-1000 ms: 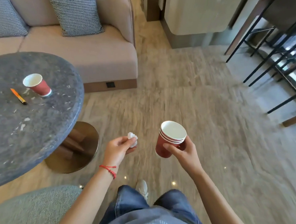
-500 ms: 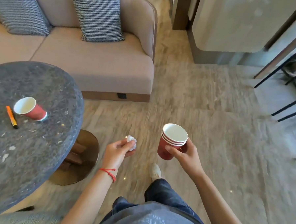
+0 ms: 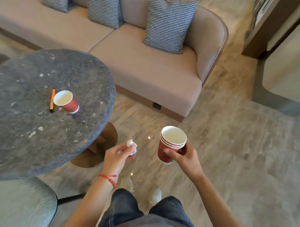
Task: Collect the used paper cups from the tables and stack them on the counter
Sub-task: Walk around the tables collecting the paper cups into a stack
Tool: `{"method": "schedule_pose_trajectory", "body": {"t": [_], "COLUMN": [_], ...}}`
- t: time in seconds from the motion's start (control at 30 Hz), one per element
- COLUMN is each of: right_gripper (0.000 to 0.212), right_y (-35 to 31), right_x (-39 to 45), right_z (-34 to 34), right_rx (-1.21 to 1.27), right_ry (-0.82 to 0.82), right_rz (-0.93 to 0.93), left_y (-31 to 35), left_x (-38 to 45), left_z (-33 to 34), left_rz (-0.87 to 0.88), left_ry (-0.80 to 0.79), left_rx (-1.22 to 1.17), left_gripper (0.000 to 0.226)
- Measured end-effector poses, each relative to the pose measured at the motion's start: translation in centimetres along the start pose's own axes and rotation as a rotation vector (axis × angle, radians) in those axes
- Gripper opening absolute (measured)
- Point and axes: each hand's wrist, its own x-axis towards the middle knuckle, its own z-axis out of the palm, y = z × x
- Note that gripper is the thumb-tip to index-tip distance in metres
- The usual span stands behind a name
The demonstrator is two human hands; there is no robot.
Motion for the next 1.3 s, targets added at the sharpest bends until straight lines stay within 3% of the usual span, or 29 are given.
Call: {"method": "schedule_pose_trajectory", "body": {"t": [0.13,0.33,0.6,1.3], "right_gripper": [0.055,0.064,0.058,0.058], "right_y": [-0.9,-2.6,-5.5,-13.0], "right_x": [2.8,6.8,12.8,23.2], "right_z": [2.6,7.0,14.3,33.8], "right_rx": [-0.049,-0.126,-0.157,-0.137], "right_ry": [-0.137,-0.293,-0.435,-0.664], "right_rz": [-0.03,-0.055,-0.082,-0.255], "left_y": [0.9,2.0,3.9,7.6], "left_x": [1.4,4.1,8.3,14.7], "left_z": [-1.9,-5.1,-10.0,-19.2], "left_rz": [-0.005,-0.001,-0.009,0.018], "left_ry": [0.116,0.253,0.396,0.642], "left_rx": [-0.03,-0.089,-0.212,-0.342], "left_gripper": [0.025,0.006,0.003,0.004]}}
